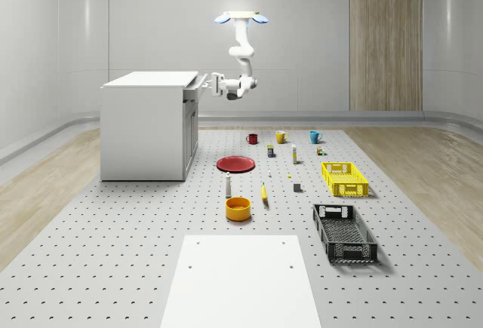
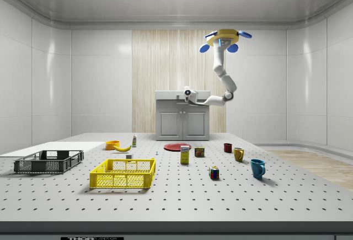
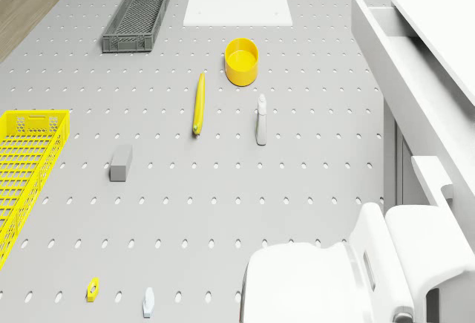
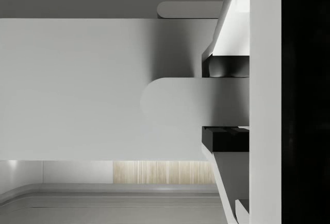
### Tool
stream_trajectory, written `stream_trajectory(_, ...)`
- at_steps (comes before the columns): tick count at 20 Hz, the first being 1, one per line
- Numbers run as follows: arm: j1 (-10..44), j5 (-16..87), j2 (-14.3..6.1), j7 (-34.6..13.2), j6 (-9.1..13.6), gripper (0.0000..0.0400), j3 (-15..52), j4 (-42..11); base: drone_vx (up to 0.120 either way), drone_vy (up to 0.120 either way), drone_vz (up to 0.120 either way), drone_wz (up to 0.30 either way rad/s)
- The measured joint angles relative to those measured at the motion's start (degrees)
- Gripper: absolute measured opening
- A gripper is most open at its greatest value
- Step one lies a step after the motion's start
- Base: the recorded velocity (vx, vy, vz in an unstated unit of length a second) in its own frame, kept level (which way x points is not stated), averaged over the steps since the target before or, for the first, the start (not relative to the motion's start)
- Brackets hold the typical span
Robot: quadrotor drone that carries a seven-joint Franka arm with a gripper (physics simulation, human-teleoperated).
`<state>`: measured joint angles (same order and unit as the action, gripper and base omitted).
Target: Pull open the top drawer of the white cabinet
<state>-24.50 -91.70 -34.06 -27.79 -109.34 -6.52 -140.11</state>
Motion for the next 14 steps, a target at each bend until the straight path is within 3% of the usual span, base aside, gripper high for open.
stream_trajectory(14,2.24,7.19,-3.27,-1.56,6.53,0.0120,-7.54,-1.84,0.000,0.000,0.000,0.000)
